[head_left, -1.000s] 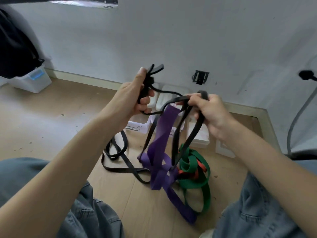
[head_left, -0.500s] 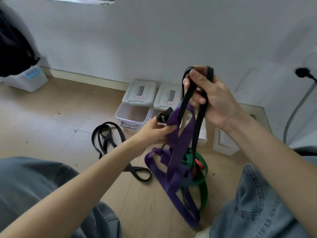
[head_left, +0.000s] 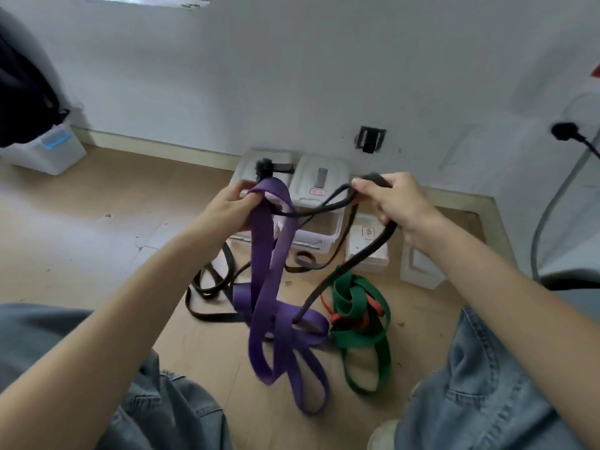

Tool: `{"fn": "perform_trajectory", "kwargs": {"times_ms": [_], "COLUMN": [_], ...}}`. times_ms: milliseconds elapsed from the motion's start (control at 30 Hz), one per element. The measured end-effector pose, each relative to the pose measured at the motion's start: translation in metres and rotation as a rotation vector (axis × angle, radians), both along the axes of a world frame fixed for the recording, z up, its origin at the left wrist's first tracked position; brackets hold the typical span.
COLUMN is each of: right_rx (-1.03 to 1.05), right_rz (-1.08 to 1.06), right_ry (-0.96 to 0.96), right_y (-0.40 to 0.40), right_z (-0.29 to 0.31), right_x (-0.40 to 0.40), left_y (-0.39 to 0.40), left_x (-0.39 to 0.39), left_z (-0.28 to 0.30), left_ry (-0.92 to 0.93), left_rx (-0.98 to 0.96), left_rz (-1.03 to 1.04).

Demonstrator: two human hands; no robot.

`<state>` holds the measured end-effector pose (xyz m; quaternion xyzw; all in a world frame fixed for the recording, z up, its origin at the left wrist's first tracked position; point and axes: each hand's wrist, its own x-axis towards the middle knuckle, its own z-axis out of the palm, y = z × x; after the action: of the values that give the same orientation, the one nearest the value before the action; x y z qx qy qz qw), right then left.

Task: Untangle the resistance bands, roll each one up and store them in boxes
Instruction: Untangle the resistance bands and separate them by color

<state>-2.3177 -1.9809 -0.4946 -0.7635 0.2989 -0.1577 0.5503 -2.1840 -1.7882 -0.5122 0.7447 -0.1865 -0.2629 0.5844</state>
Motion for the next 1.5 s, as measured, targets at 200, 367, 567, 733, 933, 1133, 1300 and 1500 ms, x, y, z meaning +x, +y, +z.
{"fn": "perform_trajectory", "kwargs": {"times_ms": [200, 367, 567, 733, 933, 1133, 1300, 1500], "right_rx": [-0.087, -0.496, 0.115, 0.306, 0.285, 0.295, 0.388, 0.423], "right_rz": [-0.079, 0.262, 0.611, 0.758, 0.508, 0.365, 0.143, 0.568], "right_ry": [0.042, 0.610, 0.055, -0.024, -0.257, -0.216, -0.307, -0.342], "right_y": [-0.011, -0.010, 0.018, 0.029, 0.015, -0.001, -0.004, 0.018], "right_z": [0.007, -0.006, 0.005, 0.016, 0.026, 0.030, 0.030, 0.035], "right_x": [-0.002, -0.005, 0.004, 0.004, 0.001, 0.002, 0.003, -0.002], "left_y": [0.008, 0.007, 0.006, 0.006, 0.014, 0.023, 0.028, 0.010], "left_x": [0.009, 0.004, -0.011, -0.018, -0.003, -0.004, -0.003, -0.015], "left_z": [0.026, 0.047, 0.063, 0.061, 0.059, 0.055, 0.059, 0.028], "left_ry": [0.051, 0.172, 0.235, 0.178, 0.071, 0.001, -0.136, -0.302], "left_rx": [-0.188, -0.382, -0.545, -0.430, -0.304, -0.324, -0.005, 0.541], "left_rz": [0.022, 0.034, -0.258, -0.350, -0.424, -0.633, -0.819, -0.751]}}
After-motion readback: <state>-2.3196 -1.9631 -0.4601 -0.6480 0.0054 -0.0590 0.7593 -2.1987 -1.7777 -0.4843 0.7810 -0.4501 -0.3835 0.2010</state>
